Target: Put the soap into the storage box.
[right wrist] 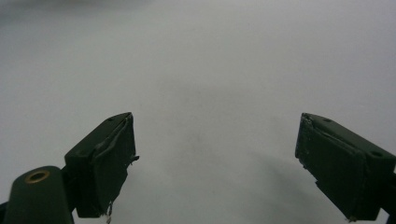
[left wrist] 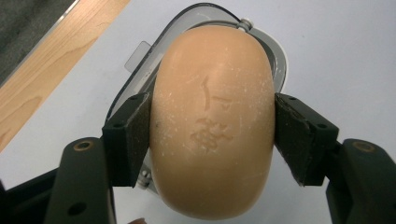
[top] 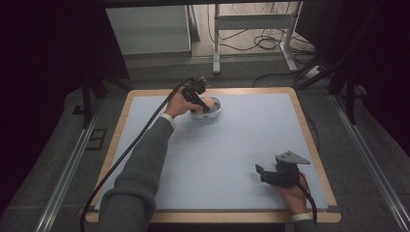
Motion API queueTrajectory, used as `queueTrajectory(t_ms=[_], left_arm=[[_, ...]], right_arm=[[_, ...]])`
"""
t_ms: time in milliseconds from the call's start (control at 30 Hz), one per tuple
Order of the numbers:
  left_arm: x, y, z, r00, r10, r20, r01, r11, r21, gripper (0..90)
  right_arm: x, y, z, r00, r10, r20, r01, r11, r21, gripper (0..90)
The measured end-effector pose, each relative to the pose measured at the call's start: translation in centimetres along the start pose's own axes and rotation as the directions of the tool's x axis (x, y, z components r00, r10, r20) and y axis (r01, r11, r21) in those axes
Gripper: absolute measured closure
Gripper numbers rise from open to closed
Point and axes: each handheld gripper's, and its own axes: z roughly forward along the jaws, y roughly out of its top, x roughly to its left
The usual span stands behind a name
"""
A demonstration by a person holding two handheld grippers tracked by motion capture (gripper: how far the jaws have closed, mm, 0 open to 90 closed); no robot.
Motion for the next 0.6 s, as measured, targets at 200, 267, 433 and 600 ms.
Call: queueTrajectory(t_ms=[200, 267, 433, 600], left_arm=[[0.0, 0.3, 0.5, 0.9999, 0.011, -0.006, -0.011, 0.9999, 0.007, 32.6], [0.2, 0.3, 0.7, 0.9998, 0.020, -0.007, -0.020, 0.9997, 0.015, 32.6], [0.6, 0.4, 1.2, 0.9997, 0.019, -0.014, -0.018, 0.9993, 0.033, 32.6], [0.6, 0.4, 1.9, 0.9998, 0.018, 0.000, -0.018, 0.9987, 0.047, 32.2]], right_arm=[[0.0, 0.0, 0.0, 1.0000, -0.005, 0.002, 0.005, 1.000, 0.000, 12.2], [0.1, 0.0, 0.0, 1.0000, -0.004, 0.002, 0.004, 1.000, -0.001, 12.2], [0.1, 0.0, 0.0, 1.0000, -0.005, 0.003, 0.005, 1.000, -0.001, 12.2], [0.0, 0.0, 0.0, 1.0000, -0.001, 0.004, 0.001, 1.000, -0.001, 12.2]])
